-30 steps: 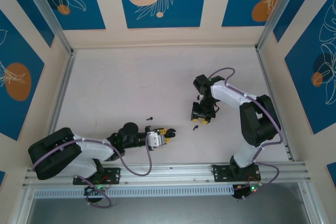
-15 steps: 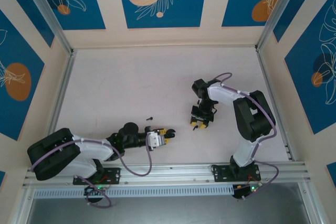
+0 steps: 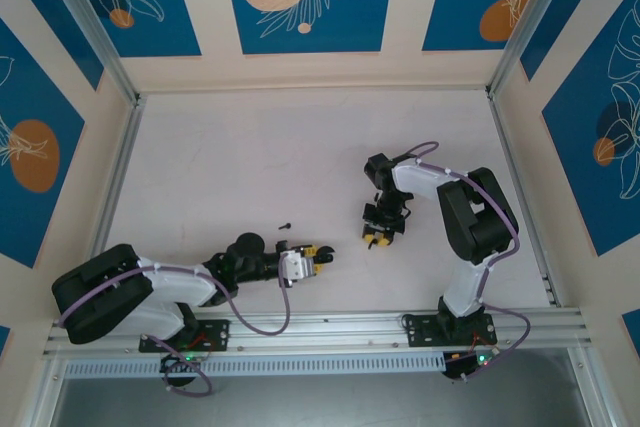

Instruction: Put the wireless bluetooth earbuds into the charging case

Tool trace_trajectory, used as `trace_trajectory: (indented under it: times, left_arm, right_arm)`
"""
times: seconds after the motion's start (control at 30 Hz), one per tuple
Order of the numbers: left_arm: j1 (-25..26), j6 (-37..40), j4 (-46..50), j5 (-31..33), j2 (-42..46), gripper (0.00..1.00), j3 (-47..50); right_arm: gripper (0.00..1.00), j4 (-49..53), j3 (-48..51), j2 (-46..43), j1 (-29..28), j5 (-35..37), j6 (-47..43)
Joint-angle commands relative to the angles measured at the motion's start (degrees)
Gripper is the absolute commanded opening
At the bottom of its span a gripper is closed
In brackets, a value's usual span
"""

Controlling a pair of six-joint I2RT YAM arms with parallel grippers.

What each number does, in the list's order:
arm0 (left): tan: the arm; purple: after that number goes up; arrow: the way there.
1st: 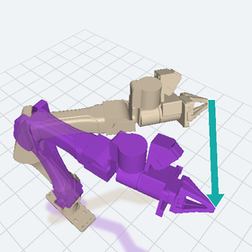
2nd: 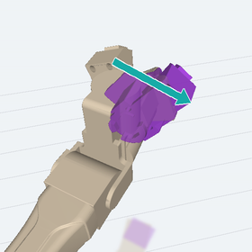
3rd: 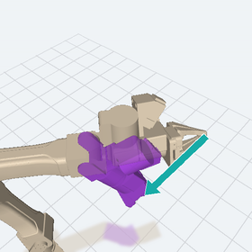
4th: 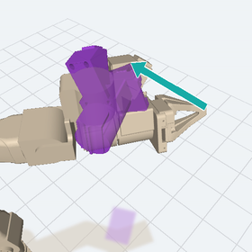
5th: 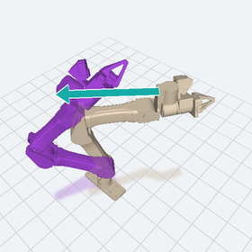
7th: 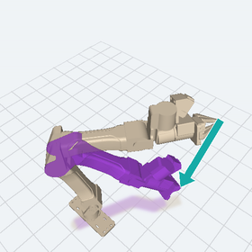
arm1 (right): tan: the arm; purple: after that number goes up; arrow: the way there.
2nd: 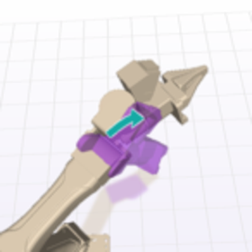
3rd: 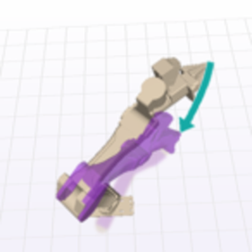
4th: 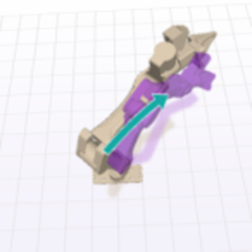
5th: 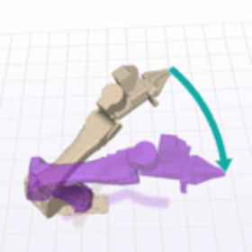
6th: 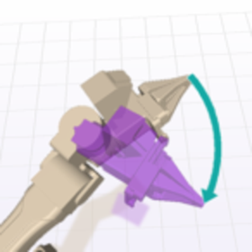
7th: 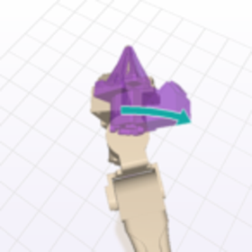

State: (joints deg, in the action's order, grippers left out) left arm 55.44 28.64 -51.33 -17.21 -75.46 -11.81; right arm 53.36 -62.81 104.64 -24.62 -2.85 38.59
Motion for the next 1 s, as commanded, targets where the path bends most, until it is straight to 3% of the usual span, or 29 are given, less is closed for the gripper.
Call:
trace_trajectory:
  times: [0.0,0.2,0.53,0.97]
  left_arm:
    - [0.8,-0.3,1.1,0.3,0.8,0.24,-1.4]
    - [0.8,-0.5,1.4,0.4,0.4,0.24,-1.5]
    - [0.8,-1.4,-3.5,1.2,-5.4,0.24,-1.4]
    - [1.0,-6.0,-29.1,4.7,-24.4,0.25,-2.0]
  right_arm:
    - [0.24,-0.5,0.8,0.7,-0.1,0.2,-0.1]
    - [0.18,-1.3,1.3,0.5,0.1,0.8,-0.8]
    - [0.18,-4.4,3.8,-5.6,-1.1,2.1,-1.1]
    - [0.18,-19.4,12.6,-22.3,-6.5,5.9,0.6]
